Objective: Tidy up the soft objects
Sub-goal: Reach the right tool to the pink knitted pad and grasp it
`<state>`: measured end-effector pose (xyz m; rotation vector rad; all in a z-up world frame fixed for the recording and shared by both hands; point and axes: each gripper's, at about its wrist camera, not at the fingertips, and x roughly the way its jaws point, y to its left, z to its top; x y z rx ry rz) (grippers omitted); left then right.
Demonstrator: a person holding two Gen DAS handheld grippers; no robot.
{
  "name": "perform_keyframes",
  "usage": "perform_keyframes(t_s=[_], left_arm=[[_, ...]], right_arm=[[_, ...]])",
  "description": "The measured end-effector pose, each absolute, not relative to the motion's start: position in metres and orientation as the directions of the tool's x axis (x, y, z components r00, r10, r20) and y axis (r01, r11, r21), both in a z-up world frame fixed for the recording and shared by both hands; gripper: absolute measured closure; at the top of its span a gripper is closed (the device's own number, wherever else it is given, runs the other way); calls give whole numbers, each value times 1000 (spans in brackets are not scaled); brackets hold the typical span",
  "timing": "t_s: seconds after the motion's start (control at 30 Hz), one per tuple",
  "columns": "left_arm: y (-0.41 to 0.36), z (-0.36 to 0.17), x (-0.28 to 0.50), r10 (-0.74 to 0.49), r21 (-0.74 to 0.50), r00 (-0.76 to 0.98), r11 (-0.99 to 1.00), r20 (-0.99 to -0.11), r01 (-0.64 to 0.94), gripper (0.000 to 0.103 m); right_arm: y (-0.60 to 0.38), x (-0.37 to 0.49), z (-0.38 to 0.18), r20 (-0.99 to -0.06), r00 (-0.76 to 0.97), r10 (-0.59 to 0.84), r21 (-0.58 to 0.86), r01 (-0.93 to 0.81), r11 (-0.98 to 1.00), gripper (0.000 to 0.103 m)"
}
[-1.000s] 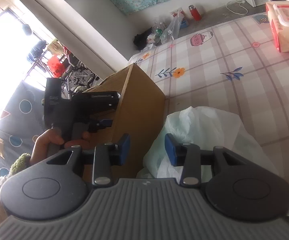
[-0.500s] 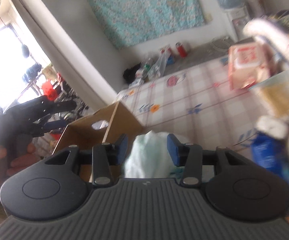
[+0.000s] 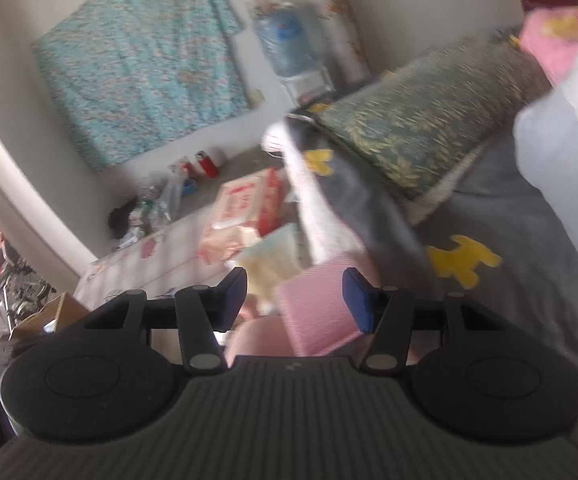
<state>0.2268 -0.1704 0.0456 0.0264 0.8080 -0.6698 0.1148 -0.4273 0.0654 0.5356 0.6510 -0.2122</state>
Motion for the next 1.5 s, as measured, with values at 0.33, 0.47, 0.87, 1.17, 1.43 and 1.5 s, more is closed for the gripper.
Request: perform_keyframes(t_s=[0.33, 0.47, 0.87, 1.17, 1.43, 1.5], left_arm=[[-249, 8, 249, -610, -335, 302, 709, -732, 621, 55], [-256, -4, 269, -605, -367, 257, 712, -754, 599, 53], [-277, -14, 285, -572, -368, 191, 713, -798, 597, 35], [-276, -12, 279, -540, -347, 150, 704, -828, 619, 34], [-295, -23, 290, -536, -388, 77, 696, -841, 604, 35], [-299, -25, 291, -530, -383, 83, 703, -844, 600, 36]], right_arm=[[-458, 171, 5, -716, 697, 24, 410, 392, 823, 53], [-467, 189, -13, -745, 666, 42, 408, 406, 818, 55], [-474, 183, -34, -741, 650, 169, 522, 400, 753, 66], [-481, 160, -37, -762, 637, 114, 481, 439, 759, 67], [-493, 150, -48, -755, 642, 133, 519, 462, 720, 67], [-496, 150, -51, -745, 650, 147, 542, 462, 703, 67]])
